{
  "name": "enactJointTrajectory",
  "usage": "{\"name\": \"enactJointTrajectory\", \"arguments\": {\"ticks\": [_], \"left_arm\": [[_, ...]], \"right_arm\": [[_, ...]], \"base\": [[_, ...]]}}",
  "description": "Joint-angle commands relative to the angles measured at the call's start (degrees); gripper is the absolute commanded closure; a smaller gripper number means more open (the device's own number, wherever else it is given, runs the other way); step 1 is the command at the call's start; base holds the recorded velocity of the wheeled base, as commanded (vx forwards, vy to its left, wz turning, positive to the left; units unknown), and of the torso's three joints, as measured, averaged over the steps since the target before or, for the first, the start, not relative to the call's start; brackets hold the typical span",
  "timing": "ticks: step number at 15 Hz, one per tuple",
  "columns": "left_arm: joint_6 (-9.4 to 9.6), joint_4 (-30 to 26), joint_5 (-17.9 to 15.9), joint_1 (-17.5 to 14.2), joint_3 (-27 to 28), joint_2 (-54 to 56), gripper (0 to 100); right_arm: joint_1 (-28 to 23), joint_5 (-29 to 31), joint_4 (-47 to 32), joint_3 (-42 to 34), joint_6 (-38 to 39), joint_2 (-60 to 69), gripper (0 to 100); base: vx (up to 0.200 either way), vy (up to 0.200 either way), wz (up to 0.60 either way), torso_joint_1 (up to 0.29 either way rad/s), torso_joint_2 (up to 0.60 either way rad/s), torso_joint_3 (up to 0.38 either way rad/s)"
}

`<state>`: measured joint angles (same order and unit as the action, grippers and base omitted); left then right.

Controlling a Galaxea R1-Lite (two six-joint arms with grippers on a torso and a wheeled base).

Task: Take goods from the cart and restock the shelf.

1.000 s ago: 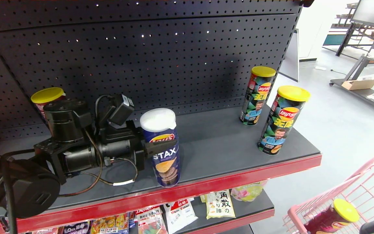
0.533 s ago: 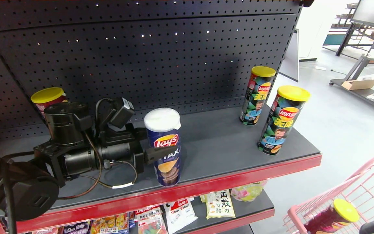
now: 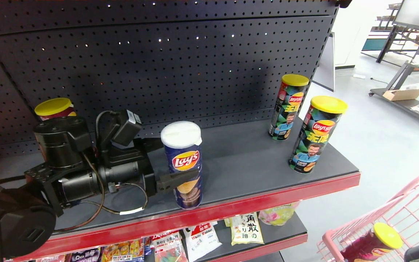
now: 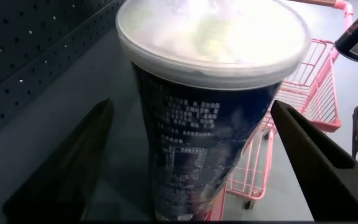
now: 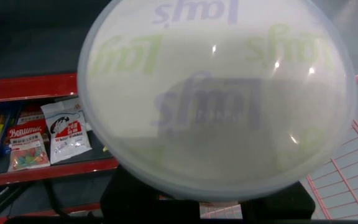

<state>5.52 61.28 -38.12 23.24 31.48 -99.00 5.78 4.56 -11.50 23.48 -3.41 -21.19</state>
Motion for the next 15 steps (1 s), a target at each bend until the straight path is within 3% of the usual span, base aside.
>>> {"name": "enactJointTrajectory", "arguments": {"ticks": [1, 9, 11, 12, 14, 15], "left_arm": [[0.01, 0.59, 0.06, -0.65, -1.42, 1.18, 0], [-0.25, 4.02, 0.50, -7.59, -11.96, 8.91, 0], [-0.42, 3.93, 9.47, -9.79, -16.80, 14.01, 0], [-0.51, 3.84, 18.26, -9.88, -19.00, 16.65, 0], [-0.42, 3.14, 41.11, -9.88, -21.54, 22.10, 0], [-0.60, 2.09, 44.45, -10.05, -22.34, 24.47, 0]], "right_arm": [[0.02, 0.01, -0.02, 0.34, -0.01, -0.08, 100], [0.20, -2.36, -0.11, 0.43, -0.45, -3.16, 100], [-0.07, -2.27, -0.37, 3.85, -2.56, -8.08, 100], [0.55, -3.15, 0.25, 4.38, -3.27, -11.77, 100], [0.73, -3.15, 6.22, 5.09, -3.27, -15.99, 100], [0.90, -3.24, 5.96, 5.79, -3.62, -16.52, 100]], "base": [[0.000, 0.000, 0.00, 0.000, 0.00, 0.000], [0.000, 0.000, 0.00, 0.000, 0.00, 0.000], [0.000, 0.000, 0.00, 0.000, 0.00, 0.000], [0.000, 0.000, 0.00, 0.000, 0.00, 0.000], [0.000, 0.000, 0.00, 0.000, 0.00, 0.000], [0.000, 0.000, 0.00, 0.000, 0.00, 0.000]]}}
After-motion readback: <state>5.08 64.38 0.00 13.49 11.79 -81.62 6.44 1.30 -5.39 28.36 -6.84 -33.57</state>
